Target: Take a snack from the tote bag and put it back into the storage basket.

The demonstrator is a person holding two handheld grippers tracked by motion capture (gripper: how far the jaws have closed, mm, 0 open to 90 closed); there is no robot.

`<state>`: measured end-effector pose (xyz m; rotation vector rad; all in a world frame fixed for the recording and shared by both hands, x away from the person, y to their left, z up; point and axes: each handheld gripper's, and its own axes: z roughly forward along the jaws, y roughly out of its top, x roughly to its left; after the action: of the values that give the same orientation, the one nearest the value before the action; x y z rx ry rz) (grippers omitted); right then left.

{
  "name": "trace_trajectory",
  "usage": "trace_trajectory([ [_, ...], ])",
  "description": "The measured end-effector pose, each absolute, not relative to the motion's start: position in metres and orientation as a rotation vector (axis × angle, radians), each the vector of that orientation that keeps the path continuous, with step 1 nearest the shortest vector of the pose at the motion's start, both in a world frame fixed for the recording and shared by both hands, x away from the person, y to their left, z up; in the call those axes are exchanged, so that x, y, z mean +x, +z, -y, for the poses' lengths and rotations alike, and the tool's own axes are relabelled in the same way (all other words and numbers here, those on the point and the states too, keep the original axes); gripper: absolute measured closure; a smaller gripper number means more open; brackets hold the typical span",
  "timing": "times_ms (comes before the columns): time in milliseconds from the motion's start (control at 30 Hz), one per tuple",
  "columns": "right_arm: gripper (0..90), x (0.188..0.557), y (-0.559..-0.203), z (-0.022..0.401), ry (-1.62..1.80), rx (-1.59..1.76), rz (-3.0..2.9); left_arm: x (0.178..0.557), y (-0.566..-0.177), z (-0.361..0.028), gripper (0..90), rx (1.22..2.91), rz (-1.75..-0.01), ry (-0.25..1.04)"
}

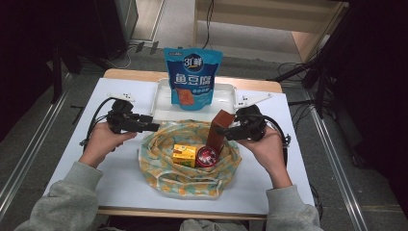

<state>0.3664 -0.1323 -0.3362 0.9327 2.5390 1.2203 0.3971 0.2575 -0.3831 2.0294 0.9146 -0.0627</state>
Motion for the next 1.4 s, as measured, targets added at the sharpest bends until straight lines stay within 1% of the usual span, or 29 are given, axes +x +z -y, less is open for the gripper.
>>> trace_trajectory([
  [233,37.0,0.368,-0.322,0.134,1.222,0.943,-2.534,0.397,-0.383,-0.258,40.4,2.024,-0.918,-0.062],
  [867,37.2,0.375,-0.259,0.129,1.237,0.902,-2.506,0.397,-0.383,-0.260,40.6,2.016,-0.924,-0.068],
  [1133,37.3,0.389,-0.238,0.121,1.237,0.893,-2.492,0.397,-0.383,-0.262,40.7,2.018,-0.922,-0.070],
  [1400,37.4,0.414,-0.233,0.112,1.221,0.901,-2.470,0.398,-0.384,-0.263,40.7,2.018,-0.927,-0.070],
])
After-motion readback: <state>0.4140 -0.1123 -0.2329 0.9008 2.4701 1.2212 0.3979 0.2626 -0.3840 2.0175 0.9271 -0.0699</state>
